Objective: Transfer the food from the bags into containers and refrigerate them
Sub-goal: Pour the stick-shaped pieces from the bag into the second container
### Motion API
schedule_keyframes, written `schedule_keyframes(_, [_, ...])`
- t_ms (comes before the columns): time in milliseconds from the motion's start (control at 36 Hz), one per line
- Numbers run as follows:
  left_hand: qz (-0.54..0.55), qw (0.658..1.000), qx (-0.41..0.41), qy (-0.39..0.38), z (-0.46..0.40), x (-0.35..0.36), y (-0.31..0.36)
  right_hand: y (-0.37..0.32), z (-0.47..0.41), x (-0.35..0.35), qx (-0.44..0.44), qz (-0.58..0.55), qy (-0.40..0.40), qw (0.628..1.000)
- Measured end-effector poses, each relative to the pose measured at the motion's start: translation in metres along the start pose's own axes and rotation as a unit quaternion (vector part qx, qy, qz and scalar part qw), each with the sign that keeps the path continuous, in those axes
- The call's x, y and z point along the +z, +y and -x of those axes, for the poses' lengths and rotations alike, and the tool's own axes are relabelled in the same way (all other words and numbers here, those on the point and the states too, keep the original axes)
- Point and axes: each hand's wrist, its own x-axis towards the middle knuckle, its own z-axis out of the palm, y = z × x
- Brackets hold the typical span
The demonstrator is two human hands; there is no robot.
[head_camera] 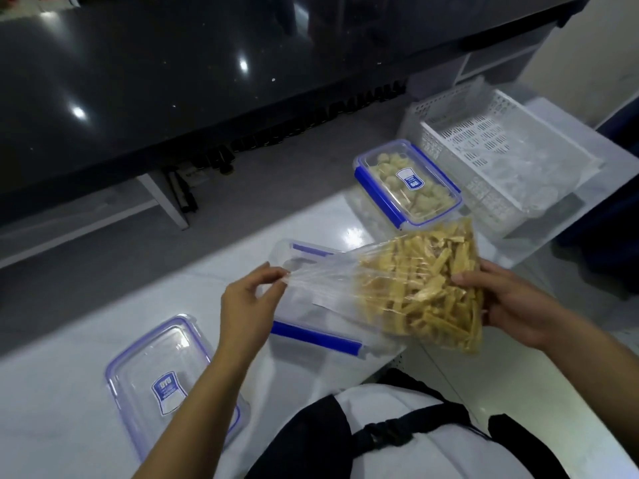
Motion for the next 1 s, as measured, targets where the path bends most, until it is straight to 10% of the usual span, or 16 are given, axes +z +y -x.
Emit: schedule_keyframes(1000, [-0.116,0.991,0.064,-0.014,0.012,-0.001,0.002,-0.024,-0.003,0.015,-0.021,0.014,-0.013,1.0])
